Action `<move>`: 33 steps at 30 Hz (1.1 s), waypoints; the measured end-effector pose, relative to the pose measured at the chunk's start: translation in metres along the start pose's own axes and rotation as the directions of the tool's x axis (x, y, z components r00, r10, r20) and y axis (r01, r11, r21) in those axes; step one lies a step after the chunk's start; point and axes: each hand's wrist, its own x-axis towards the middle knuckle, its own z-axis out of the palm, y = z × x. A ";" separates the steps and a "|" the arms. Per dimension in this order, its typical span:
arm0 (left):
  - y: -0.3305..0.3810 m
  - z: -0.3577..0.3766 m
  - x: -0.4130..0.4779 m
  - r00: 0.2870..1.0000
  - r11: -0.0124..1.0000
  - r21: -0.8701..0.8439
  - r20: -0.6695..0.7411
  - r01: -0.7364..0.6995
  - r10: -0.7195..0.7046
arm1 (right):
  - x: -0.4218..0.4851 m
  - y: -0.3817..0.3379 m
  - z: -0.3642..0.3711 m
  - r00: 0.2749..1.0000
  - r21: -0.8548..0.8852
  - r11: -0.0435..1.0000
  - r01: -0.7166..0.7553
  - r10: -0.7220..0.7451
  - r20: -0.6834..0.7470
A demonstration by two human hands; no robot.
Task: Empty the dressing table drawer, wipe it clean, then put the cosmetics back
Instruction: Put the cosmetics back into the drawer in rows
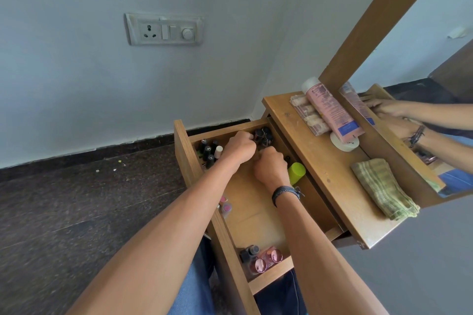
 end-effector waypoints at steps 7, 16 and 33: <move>-0.002 0.003 0.006 0.996 1.000 0.009 0.085 0.019 -0.020 | -0.021 0.032 -0.014 0.989 0.019 0.989 0.149 -0.149 -0.023; -0.002 -0.001 -0.007 0.988 0.989 0.128 -0.122 -0.078 0.093 | -0.063 0.077 -0.026 0.981 0.064 0.985 0.158 -0.149 -0.123; -0.009 0.023 -0.001 0.908 0.854 0.386 0.366 -0.348 0.204 | -0.093 0.131 0.014 0.898 0.075 0.964 0.256 -0.208 -0.388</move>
